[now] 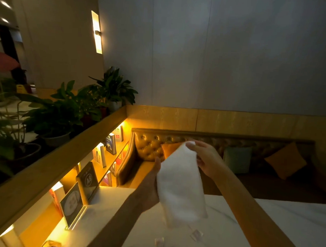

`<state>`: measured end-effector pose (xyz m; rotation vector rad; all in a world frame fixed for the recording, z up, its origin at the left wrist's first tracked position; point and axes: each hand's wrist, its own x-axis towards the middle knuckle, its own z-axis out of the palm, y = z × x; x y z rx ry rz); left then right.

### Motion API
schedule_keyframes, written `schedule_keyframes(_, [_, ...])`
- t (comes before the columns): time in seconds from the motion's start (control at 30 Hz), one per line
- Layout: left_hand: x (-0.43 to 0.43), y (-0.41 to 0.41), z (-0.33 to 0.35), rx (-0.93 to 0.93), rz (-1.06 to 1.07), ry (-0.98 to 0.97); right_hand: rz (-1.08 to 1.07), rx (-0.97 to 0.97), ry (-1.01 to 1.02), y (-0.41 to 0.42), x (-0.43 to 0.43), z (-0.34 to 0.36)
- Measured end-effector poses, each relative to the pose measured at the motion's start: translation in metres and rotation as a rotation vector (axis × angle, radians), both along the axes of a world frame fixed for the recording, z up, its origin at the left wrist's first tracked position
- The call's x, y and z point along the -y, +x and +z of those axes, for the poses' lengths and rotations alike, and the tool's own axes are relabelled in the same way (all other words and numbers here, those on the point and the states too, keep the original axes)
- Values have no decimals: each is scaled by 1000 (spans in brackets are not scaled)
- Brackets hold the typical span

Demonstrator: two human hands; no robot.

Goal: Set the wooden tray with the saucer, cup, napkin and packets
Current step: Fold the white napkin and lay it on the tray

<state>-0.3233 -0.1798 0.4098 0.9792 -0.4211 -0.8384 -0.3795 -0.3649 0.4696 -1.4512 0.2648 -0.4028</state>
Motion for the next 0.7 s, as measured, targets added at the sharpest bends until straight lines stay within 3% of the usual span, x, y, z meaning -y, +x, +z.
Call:
schedule_keyframes(0.07, [-1,0,-15,17,-16,11,18,-24,104,-4,9,-22])
schedule_keyframes(0.2, [-4,10,-23,112,-31,84,310,-169,435,-19,21,-75])
schedule_keyframes(0.3, [-6,19,-29,157,-14,193,325,-273,372,-31,14,-117])
schedule_keyframes(0.4, [-10,30,-36,204,-42,361,278,-235,297,-36,15,-133])
schedule_keyframes(0.53, [-17,40,-41,156,-133,415,238,-230,316,-39,20,-137])
schedule_keyframes(0.7, [-23,46,-40,286,-199,453,274,-279,327,-38,16,-135])
